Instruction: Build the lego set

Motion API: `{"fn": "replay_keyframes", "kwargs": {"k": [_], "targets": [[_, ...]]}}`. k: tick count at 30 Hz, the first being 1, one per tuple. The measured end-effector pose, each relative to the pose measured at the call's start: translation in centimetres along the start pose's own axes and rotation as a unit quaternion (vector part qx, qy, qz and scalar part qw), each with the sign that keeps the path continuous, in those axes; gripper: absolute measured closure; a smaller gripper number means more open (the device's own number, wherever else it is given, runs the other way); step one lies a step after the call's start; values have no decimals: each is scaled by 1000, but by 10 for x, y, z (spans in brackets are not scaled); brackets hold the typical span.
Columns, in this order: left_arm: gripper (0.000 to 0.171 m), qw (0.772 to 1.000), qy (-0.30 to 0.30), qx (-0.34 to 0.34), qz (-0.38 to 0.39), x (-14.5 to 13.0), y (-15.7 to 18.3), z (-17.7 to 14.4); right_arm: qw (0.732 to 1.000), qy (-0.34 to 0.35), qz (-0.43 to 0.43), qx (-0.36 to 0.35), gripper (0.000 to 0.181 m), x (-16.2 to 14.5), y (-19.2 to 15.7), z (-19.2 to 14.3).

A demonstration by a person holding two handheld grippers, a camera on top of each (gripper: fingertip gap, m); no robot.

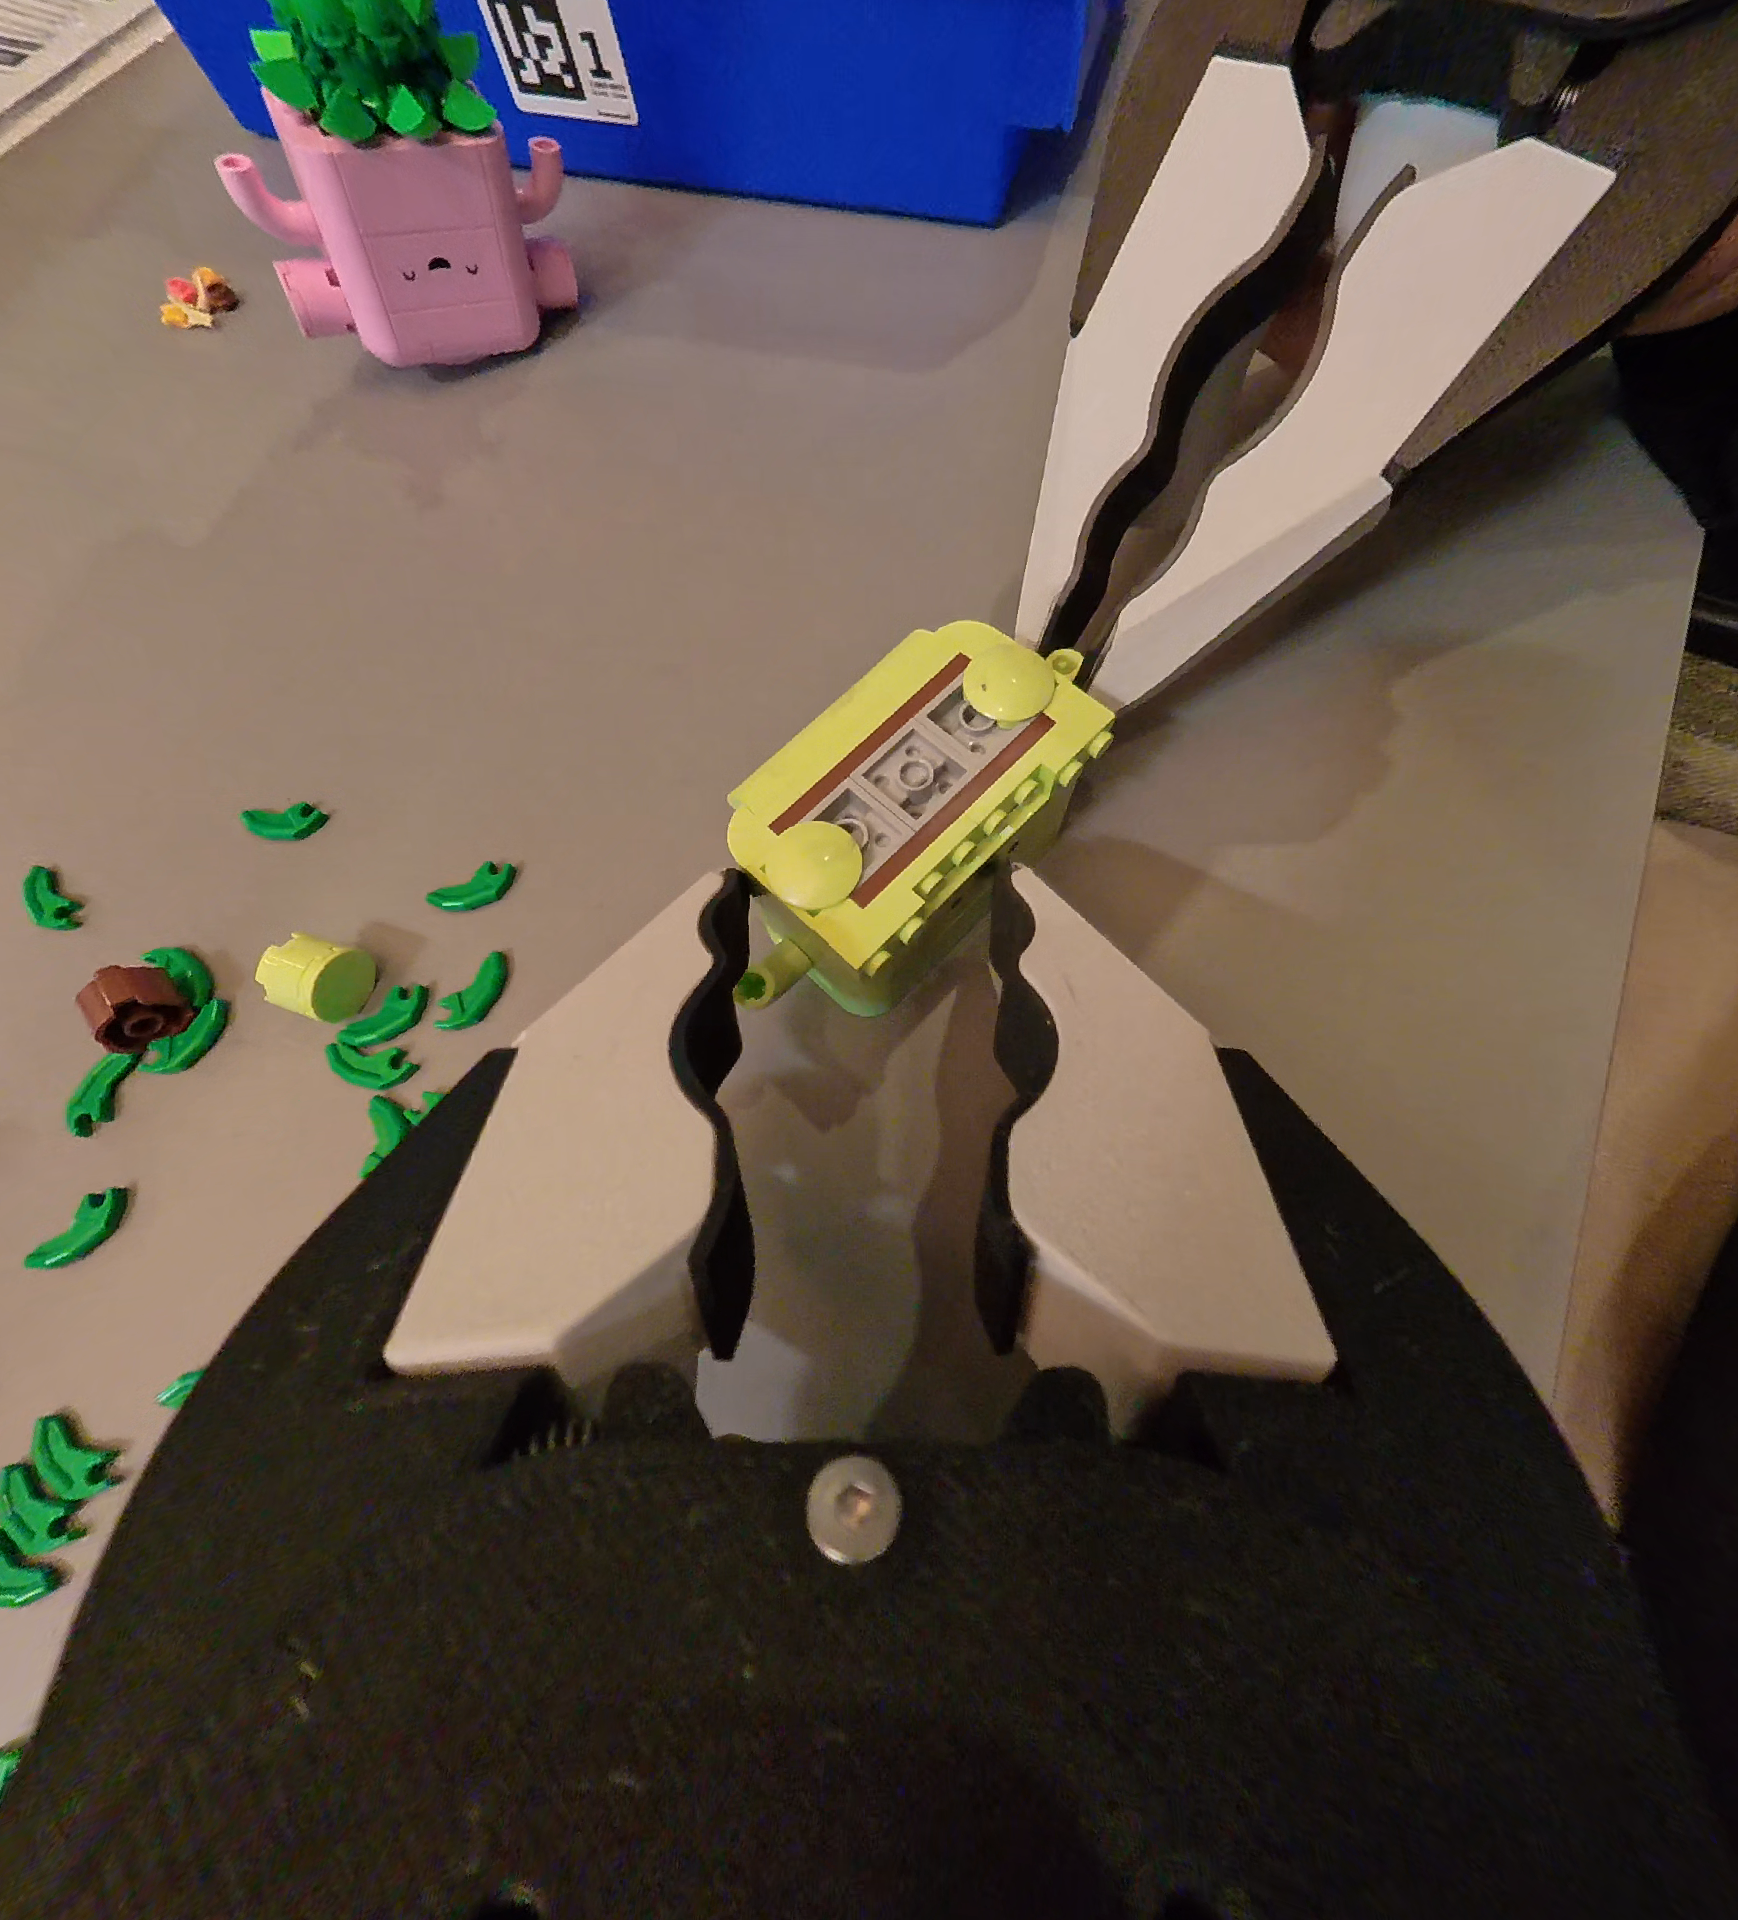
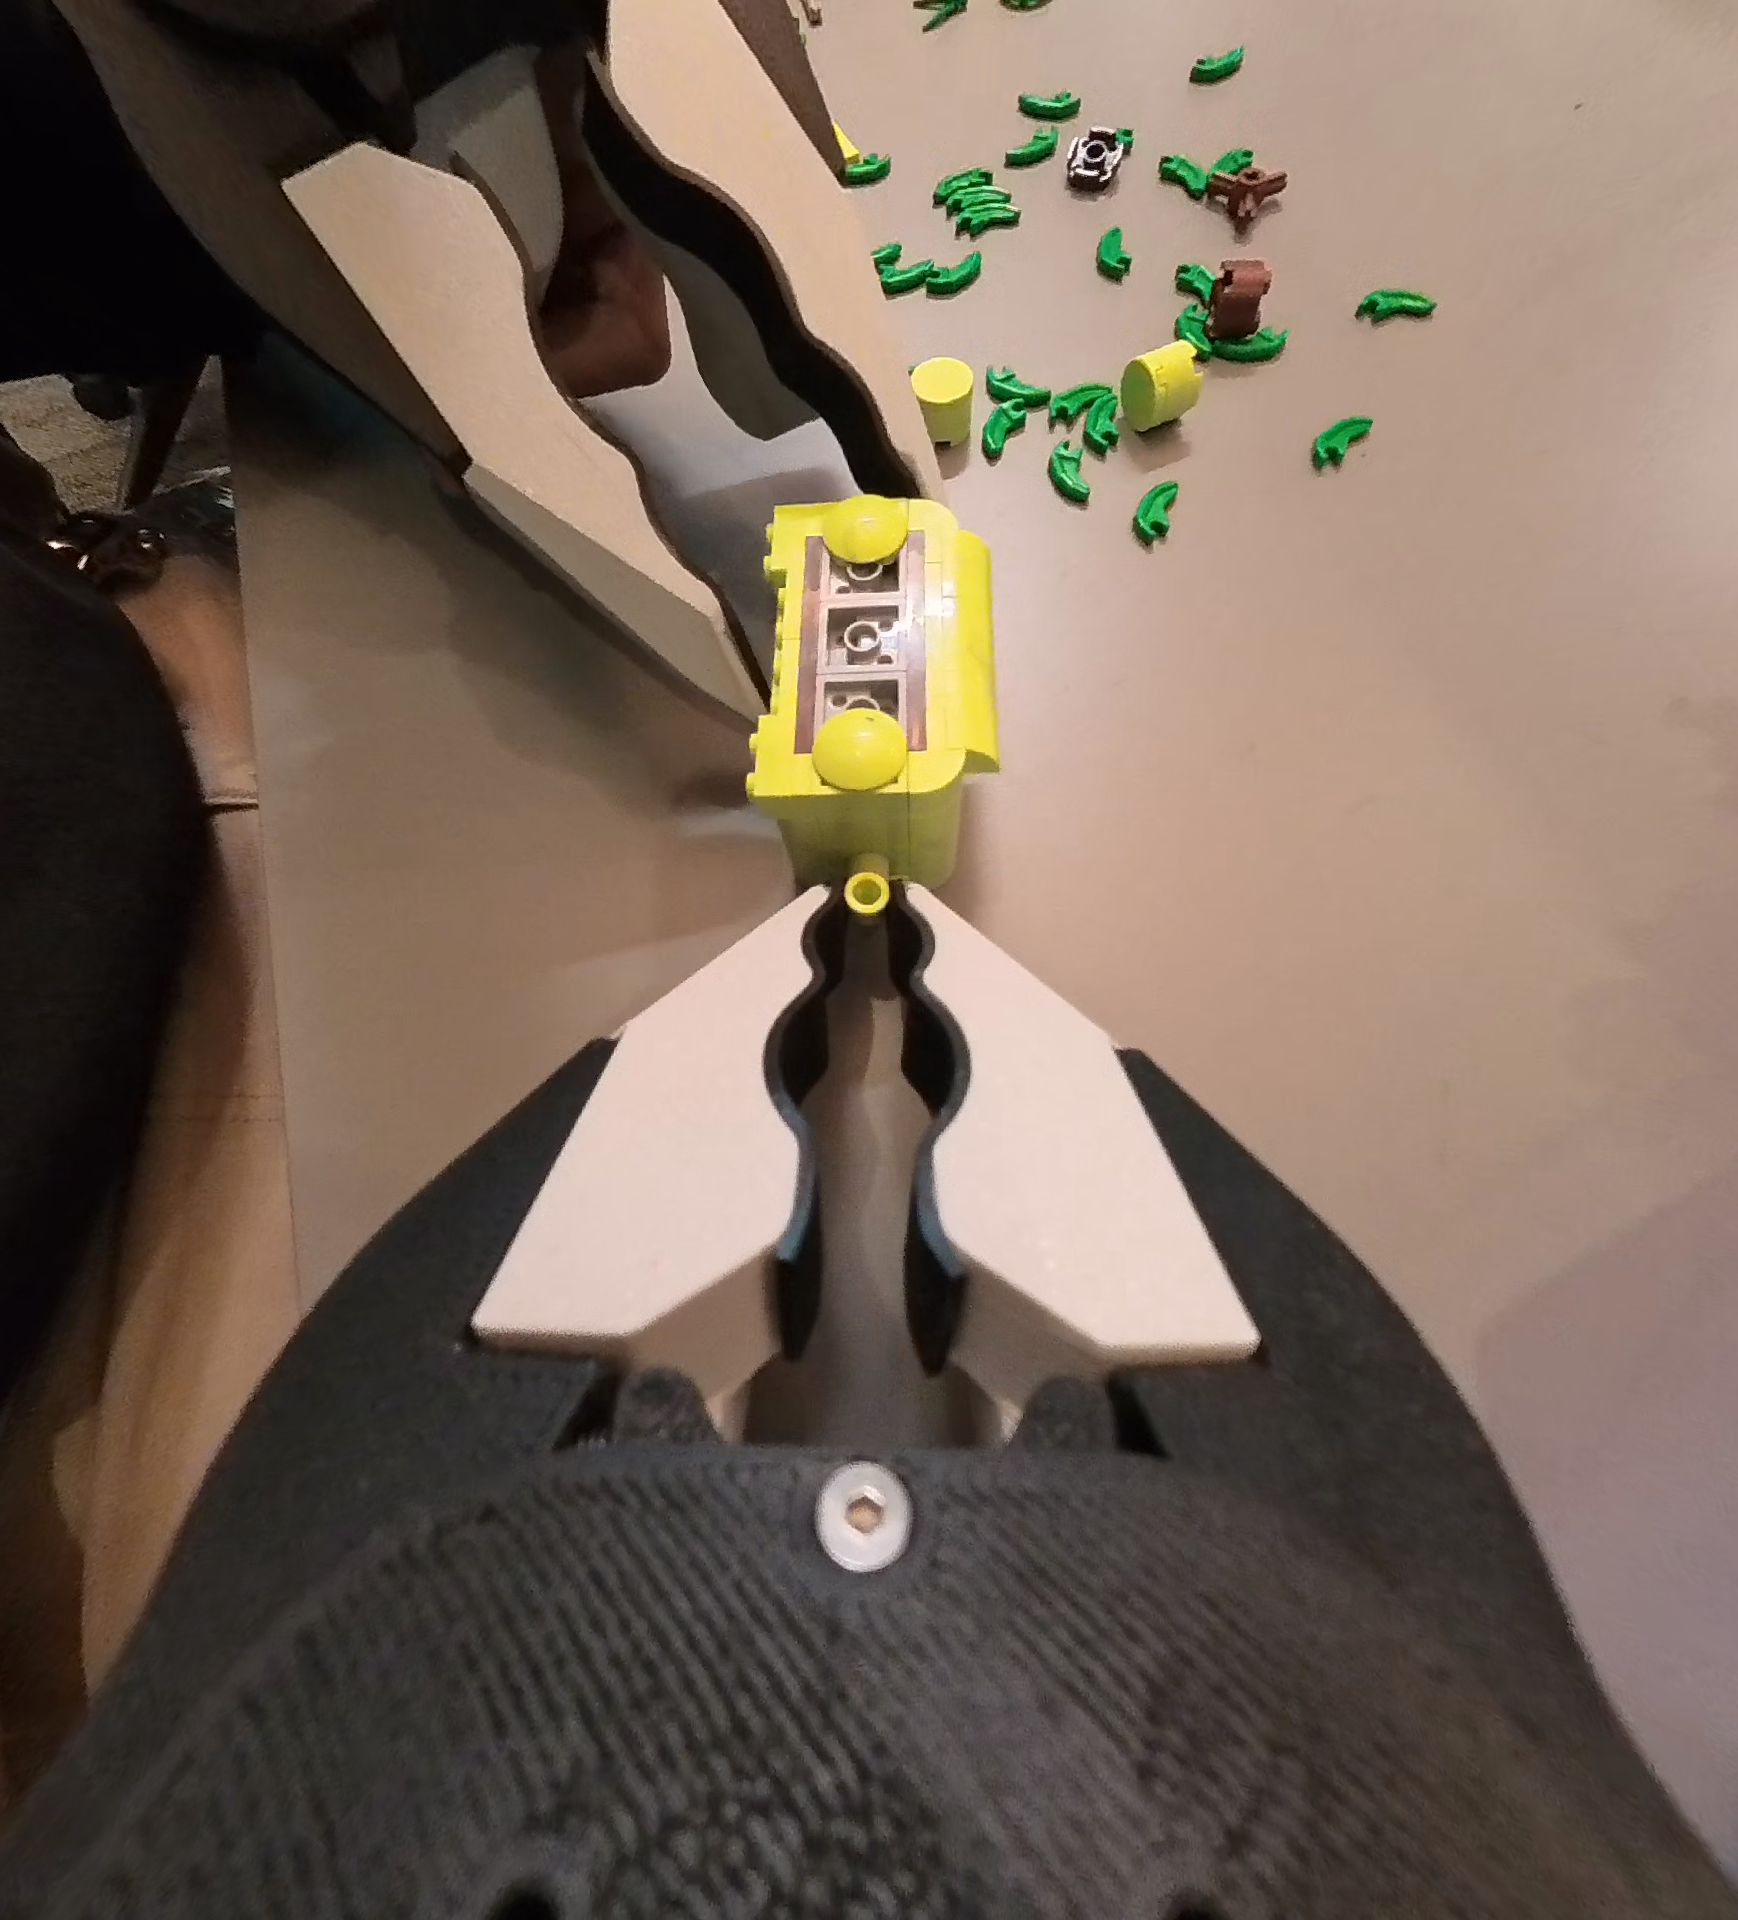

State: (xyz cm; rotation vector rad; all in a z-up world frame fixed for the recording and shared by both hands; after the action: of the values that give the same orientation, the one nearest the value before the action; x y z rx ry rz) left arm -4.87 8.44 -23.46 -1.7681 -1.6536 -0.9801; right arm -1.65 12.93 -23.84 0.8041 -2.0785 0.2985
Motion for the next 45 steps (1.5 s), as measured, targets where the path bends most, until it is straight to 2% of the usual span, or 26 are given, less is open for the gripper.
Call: {"fn": "replay_keyframes", "kwargs": {"k": [6, 13, 20, 21, 23, 24, 28, 32, 33, 35, 37, 45], "targets": [[126, 1000, 2, 15, -8, -1, 1, 0, 1000, -1, -8, -11, 176, 1, 1, 1], [126, 1000, 0, 14, -8, -1, 2, 0, 998, -16, -59, -34, 176, 1, -2, 2], [124, 1000, -3, 18, -5, -1, 1, 0, 996, 5, -68, -60, 176, 3, -3, 5], [124, 1000, -6, 19, -4, -1, 1, 0, 995, 3, -76, -68, 173, 2, -5, 7], [119, 1000, -14, 26, 6, 0, 1, -2, 992, -3, -85, -89, 142, 1, -7, 7], [114, 999, -13, 32, 14, 1, 0, -6, 992, 0, -82, -100, 136, 2, -7, 4], [117, 999, 24, 34, 28, 11, 3, -25, 993, 32, -35, -112, 129, 8, -4, -12], [123, 998, 37, 41, -9, 2, -10, -36, 992, 52, -2, -112, 121, 12, -1, -14], [121, 998, 38, 43, -21, -2, -13, -37, 992, 54, -1, -118, 115, 14, 0, -11], [133, 997, 50, 36, -37, -4, -15, -37, 989, 56, -8, -134, 98, 18, 3, -3], [135, 997, 53, 40, -33, -6, -16, -35, 988, 55, -25, -143, 91, 23, 2, 5], [139, 997, 63, -23, -47, -4, 0, -28, 990, 46, -25, -130, 101, 33, -5, 23]]}}
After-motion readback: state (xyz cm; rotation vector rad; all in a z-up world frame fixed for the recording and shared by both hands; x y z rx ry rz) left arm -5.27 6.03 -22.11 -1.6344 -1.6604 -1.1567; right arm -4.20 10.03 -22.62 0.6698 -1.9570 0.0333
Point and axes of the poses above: each gripper's, where its closed fingertips meet, z out along the fingers, x out of its top, y = z × x across the jaws, the point moved 1 cm from there along -z, back along the fingers, and after that the axes turned 14 degrees about -x, right-handed, at the moved point
